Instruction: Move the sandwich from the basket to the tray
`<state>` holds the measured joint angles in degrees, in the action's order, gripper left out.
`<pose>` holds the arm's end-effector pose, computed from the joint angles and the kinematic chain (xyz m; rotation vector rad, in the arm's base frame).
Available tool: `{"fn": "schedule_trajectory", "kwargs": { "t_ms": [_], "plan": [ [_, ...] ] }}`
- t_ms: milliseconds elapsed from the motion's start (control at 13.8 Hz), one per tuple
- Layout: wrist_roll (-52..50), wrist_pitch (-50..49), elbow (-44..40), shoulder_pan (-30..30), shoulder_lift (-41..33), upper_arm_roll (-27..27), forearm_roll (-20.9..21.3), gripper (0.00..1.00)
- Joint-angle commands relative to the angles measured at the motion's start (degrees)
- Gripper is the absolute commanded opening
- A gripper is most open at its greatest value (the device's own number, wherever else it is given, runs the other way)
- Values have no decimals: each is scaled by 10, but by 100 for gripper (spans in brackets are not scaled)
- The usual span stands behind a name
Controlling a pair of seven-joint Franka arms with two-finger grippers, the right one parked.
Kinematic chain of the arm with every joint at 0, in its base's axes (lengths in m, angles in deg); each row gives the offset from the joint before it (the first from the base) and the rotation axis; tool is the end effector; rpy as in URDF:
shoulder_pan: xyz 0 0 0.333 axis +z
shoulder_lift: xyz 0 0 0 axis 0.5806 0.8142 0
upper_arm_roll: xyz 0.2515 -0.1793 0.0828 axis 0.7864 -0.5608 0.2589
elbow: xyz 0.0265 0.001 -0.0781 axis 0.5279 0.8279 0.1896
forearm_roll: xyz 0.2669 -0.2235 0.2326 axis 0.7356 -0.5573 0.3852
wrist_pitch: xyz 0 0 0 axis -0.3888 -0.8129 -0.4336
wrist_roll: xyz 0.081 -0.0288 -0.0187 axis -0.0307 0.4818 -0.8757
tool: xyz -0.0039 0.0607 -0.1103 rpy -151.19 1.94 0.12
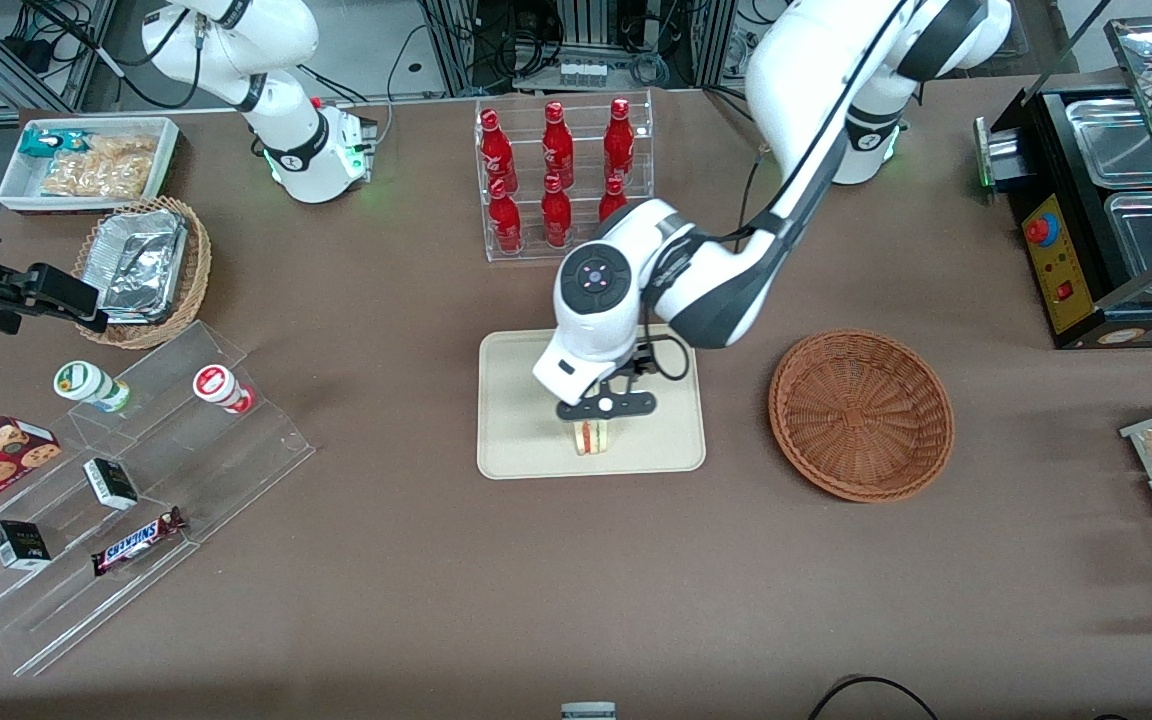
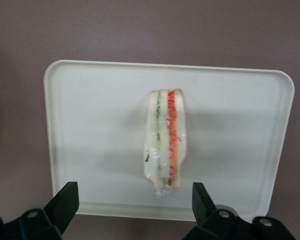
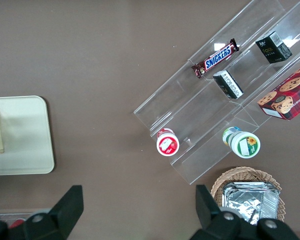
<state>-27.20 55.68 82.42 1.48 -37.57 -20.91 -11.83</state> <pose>0.5630 -0.4915 0.3304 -3.0959 -0.1604 0.1244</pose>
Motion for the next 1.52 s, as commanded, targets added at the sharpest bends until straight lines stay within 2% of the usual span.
{"fn": "schedule_trajectory", "kwargs": {
  "t_ms": [0, 145, 506, 723, 867, 940, 1157, 1446],
  "plan": [
    [-1, -31, 41, 39, -40, 4, 5, 100],
    [30, -33, 88, 82, -80, 4, 6, 100],
    [195, -43, 212, 183, -202, 4, 2, 100],
    [253, -100, 217, 238, -248, 4, -5, 100],
    [295, -116, 219, 250, -273, 5, -13, 100],
    [319, -117, 228, 283, -292, 3, -16, 100],
    [420, -146, 239, 329, -342, 0, -27, 100],
    [466, -208, 213, 354, -387, 4, -26, 100]
  ]
}}
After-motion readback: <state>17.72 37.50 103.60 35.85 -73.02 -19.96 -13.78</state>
